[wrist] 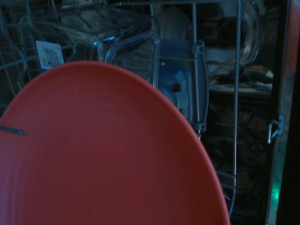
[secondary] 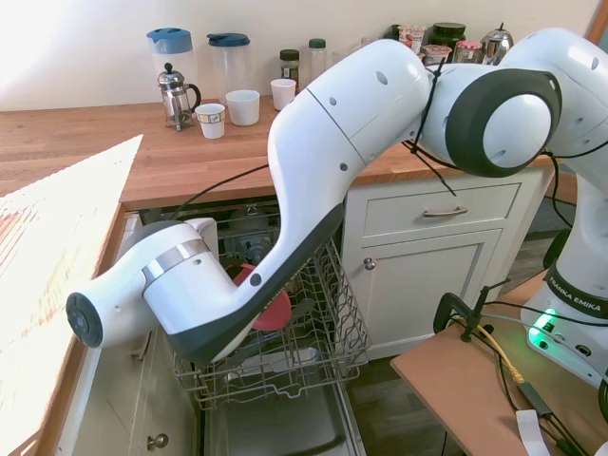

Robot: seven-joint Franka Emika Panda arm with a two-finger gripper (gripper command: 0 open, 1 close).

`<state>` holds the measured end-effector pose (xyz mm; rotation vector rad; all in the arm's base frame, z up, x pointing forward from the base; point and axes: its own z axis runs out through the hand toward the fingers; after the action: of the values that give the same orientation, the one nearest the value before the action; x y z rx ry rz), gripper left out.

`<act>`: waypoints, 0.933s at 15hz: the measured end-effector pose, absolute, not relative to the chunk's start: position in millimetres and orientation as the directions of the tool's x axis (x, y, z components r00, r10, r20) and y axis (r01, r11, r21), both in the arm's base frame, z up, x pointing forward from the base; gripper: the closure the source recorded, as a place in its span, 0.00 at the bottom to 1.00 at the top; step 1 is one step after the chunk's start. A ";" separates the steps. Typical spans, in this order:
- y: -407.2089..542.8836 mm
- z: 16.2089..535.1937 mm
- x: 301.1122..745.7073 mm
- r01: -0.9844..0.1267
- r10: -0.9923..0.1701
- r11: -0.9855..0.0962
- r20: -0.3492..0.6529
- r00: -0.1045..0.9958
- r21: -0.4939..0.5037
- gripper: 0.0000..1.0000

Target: Put the plate in the dishwasher

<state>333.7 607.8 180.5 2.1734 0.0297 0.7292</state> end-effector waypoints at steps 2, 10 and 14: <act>606.1 192.7 350.7 -0.219 0.221 -0.666 0.470 0.855 0.713 0.00; 605.5 197.7 355.7 -0.215 0.174 -0.672 0.433 0.885 0.709 0.00; 602.0 193.0 348.1 -0.184 0.143 -0.660 0.363 0.921 0.728 0.00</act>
<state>348.1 602.0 193.0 2.2371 -0.0290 0.4997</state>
